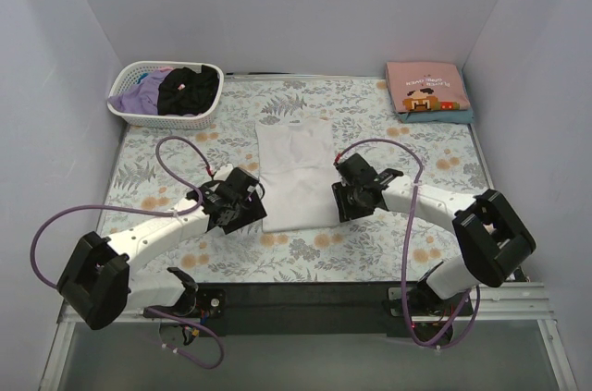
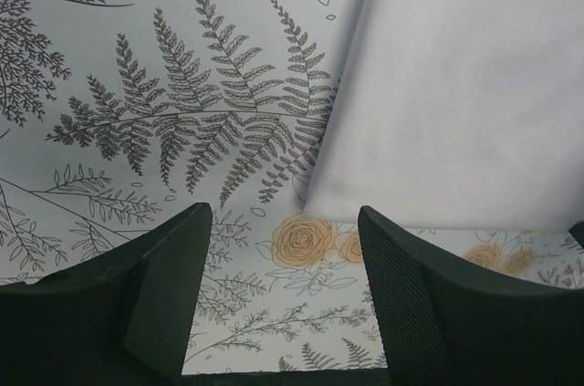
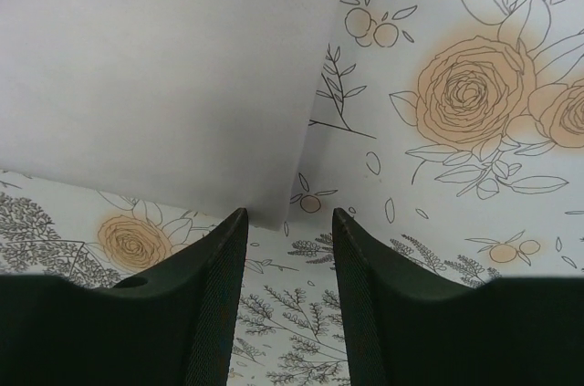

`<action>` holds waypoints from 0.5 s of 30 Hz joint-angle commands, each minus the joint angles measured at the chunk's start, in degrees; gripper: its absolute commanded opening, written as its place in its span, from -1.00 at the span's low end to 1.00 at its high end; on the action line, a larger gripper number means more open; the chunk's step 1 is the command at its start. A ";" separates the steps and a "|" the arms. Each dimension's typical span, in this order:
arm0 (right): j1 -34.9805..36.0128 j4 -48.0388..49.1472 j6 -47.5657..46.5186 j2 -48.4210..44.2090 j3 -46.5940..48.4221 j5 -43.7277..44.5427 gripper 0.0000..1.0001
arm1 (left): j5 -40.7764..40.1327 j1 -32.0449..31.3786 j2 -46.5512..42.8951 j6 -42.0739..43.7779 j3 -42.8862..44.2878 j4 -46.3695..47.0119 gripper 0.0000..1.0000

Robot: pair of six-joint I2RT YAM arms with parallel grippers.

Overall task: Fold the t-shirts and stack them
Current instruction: Fold the tshirt

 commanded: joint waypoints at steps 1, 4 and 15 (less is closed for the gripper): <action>1.12 -2.21 0.68 1.68 2.74 4.27 -0.03 | -1.68 -1.49 0.99 0.61 2.05 -1.04 0.29; 1.83 -2.21 0.85 3.44 2.92 4.27 -0.04 | -2.12 -2.54 1.87 0.43 2.48 -1.04 0.29; 4.99 -2.82 2.26 8.01 1.69 4.27 -0.16 | -2.56 -3.69 3.10 0.52 3.45 -1.56 0.29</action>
